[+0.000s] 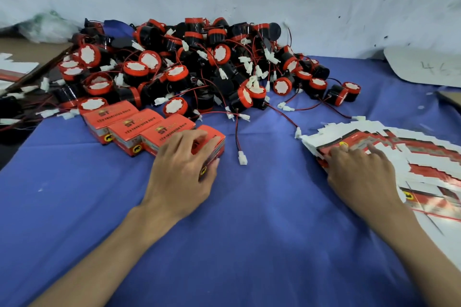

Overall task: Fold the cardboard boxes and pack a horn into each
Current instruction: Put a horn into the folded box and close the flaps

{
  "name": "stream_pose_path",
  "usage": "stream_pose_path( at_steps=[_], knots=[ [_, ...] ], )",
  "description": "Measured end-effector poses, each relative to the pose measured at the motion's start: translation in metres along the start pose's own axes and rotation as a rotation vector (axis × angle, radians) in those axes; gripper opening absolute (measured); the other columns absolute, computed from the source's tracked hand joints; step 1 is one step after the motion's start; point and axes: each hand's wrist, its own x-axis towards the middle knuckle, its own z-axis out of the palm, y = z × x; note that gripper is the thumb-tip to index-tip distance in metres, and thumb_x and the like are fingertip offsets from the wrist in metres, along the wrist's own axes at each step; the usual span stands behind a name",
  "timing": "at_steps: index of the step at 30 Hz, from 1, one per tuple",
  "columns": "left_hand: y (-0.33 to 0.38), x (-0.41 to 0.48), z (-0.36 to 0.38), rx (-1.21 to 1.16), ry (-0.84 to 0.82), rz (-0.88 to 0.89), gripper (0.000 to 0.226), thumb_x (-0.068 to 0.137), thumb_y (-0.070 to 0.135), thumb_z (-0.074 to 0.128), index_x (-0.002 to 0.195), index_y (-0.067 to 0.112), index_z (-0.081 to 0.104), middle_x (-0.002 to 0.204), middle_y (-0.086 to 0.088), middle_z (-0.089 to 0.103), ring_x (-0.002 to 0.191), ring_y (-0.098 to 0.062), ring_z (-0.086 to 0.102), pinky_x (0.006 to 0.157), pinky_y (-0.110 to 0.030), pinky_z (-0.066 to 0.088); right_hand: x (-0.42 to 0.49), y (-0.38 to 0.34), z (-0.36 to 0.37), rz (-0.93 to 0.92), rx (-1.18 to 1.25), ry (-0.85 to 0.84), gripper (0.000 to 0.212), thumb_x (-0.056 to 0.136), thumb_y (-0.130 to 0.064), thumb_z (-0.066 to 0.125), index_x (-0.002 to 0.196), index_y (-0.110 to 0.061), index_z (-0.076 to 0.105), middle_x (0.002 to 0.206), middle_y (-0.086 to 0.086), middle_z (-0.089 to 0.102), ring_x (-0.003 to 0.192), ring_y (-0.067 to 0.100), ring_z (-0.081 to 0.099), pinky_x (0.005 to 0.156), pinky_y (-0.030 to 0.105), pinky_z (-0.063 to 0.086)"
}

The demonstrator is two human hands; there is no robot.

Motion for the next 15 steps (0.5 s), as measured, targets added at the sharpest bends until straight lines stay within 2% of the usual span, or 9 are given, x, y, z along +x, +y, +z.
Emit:
stream_pose_path(
  at_steps=[2, 4, 6, 8, 10, 11, 13, 15],
  knots=[
    [0.007, 0.0, -0.005, -0.09, 0.052, 0.057, 0.033, 0.09, 0.022, 0.052, 0.115, 0.006, 0.068, 0.115, -0.014, 0.062, 0.109, -0.035, 0.056, 0.098, -0.053, 0.043, 0.002, 0.001, -0.013, -0.02, 0.092, 0.303, 0.016, 0.067, 0.009, 0.049, 0.069, 0.002, 0.064, 0.05, 0.019, 0.056, 0.043, 0.034, 0.057, 0.058, 0.04, 0.053],
    [0.017, 0.002, -0.011, -0.266, 0.125, 0.108, 0.029, 0.092, 0.018, 0.052, 0.111, 0.003, 0.068, 0.117, -0.013, 0.061, 0.111, -0.03, 0.055, 0.101, -0.041, 0.042, 0.007, 0.002, -0.029, -0.039, 0.219, 0.531, 0.022, 0.08, 0.004, 0.043, 0.084, -0.005, 0.063, 0.051, 0.016, 0.055, 0.046, 0.035, 0.054, 0.048, 0.033, 0.043],
    [0.025, 0.002, -0.017, -0.511, 0.141, 0.054, 0.029, 0.094, 0.02, 0.049, 0.112, 0.005, 0.066, 0.119, -0.008, 0.06, 0.114, -0.021, 0.055, 0.098, -0.03, 0.042, 0.01, -0.006, -0.042, -0.097, 0.369, 0.622, 0.016, 0.096, -0.008, 0.039, 0.089, -0.008, 0.054, 0.05, 0.015, 0.05, 0.043, 0.033, 0.049, 0.044, 0.03, 0.033],
    [0.031, 0.002, -0.022, -0.856, 0.07, -0.166, 0.033, 0.093, 0.031, 0.049, 0.118, 0.015, 0.062, 0.122, 0.002, 0.062, 0.118, -0.012, 0.056, 0.097, -0.023, 0.044, 0.013, -0.02, -0.042, -0.18, 0.526, 0.523, 0.025, 0.099, -0.018, 0.039, 0.087, -0.005, 0.056, 0.048, 0.014, 0.05, 0.037, 0.032, 0.046, 0.043, 0.033, 0.031],
    [0.033, 0.004, -0.023, -1.162, -0.08, -0.469, 0.034, 0.09, 0.042, 0.05, 0.12, 0.028, 0.056, 0.12, 0.009, 0.062, 0.112, -0.005, 0.059, 0.092, -0.02, 0.048, 0.017, -0.032, -0.033, -0.201, 0.703, 0.308, 0.037, 0.1, -0.024, 0.042, 0.079, 0.0, 0.061, 0.049, 0.015, 0.051, 0.039, 0.035, 0.045, 0.043, 0.038, 0.037],
    [0.032, 0.006, -0.022, -1.196, -0.135, -0.559, 0.034, 0.09, 0.047, 0.05, 0.118, 0.031, 0.056, 0.116, 0.007, 0.063, 0.103, -0.003, 0.062, 0.088, -0.019, 0.049, 0.019, -0.035, -0.027, -0.198, 0.763, 0.201, 0.04, 0.101, -0.026, 0.045, 0.074, 0.001, 0.06, 0.05, 0.015, 0.051, 0.042, 0.037, 0.045, 0.046, 0.041, 0.037],
    [0.028, 0.008, -0.022, -1.099, -0.215, -0.558, 0.032, 0.087, 0.051, 0.056, 0.111, 0.031, 0.062, 0.105, 0.002, 0.065, 0.087, -0.003, 0.063, 0.079, -0.015, 0.048, 0.02, -0.034, -0.016, -0.196, 0.878, 0.04, 0.043, 0.096, -0.031, 0.046, 0.064, -0.002, 0.053, 0.051, 0.015, 0.046, 0.045, 0.031, 0.042, 0.05, 0.035, 0.032],
    [0.026, 0.01, -0.024, -1.122, -0.348, -0.546, 0.023, 0.086, 0.044, 0.053, 0.092, 0.032, 0.072, 0.089, 0.012, 0.07, 0.08, 0.002, 0.063, 0.071, -0.01, 0.045, 0.017, -0.033, -0.01, -0.158, 1.046, -0.113, 0.051, 0.089, -0.044, 0.044, 0.06, -0.002, 0.049, 0.054, 0.018, 0.046, 0.048, 0.019, 0.038, 0.051, 0.034, 0.03]
  ],
)
